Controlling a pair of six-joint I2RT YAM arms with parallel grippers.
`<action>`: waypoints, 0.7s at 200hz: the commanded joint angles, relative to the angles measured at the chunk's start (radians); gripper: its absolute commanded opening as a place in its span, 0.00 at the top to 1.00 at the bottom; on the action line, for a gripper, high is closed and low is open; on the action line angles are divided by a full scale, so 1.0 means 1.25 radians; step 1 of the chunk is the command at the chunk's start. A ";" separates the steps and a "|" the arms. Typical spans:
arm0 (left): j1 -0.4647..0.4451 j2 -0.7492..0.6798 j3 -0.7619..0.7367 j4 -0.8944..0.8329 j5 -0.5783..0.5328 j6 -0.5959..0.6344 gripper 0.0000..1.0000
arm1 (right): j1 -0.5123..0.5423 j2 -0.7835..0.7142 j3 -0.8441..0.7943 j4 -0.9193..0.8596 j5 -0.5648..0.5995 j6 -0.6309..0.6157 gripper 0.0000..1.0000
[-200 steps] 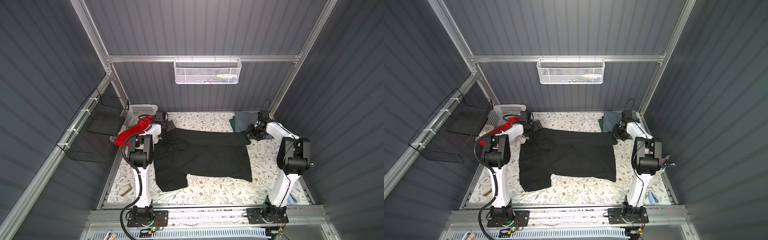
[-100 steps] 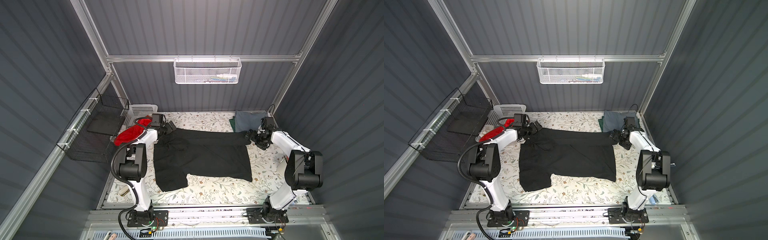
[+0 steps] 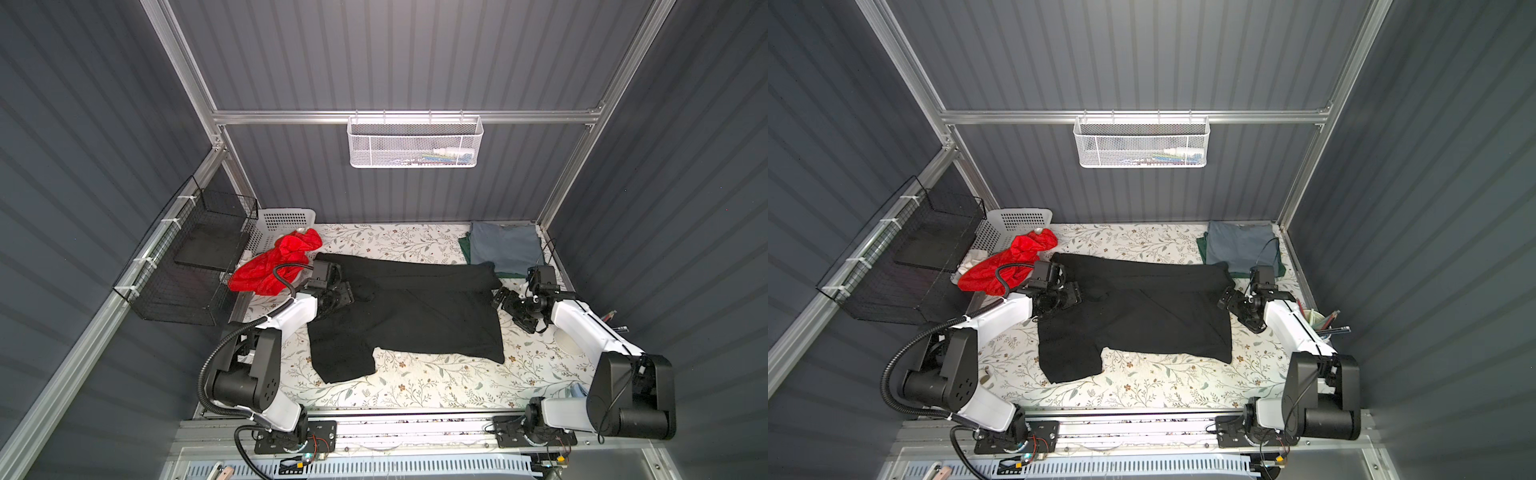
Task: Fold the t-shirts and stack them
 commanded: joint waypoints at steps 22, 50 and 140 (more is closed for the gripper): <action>0.015 0.047 0.011 -0.023 -0.061 0.023 0.38 | -0.004 -0.042 -0.062 0.022 -0.011 0.025 0.01; 0.033 0.059 0.024 -0.024 -0.062 0.020 0.45 | -0.004 -0.048 -0.065 0.013 -0.009 0.015 0.01; 0.051 0.056 0.056 -0.037 -0.081 0.014 0.48 | -0.003 -0.043 -0.062 0.016 -0.016 0.010 0.01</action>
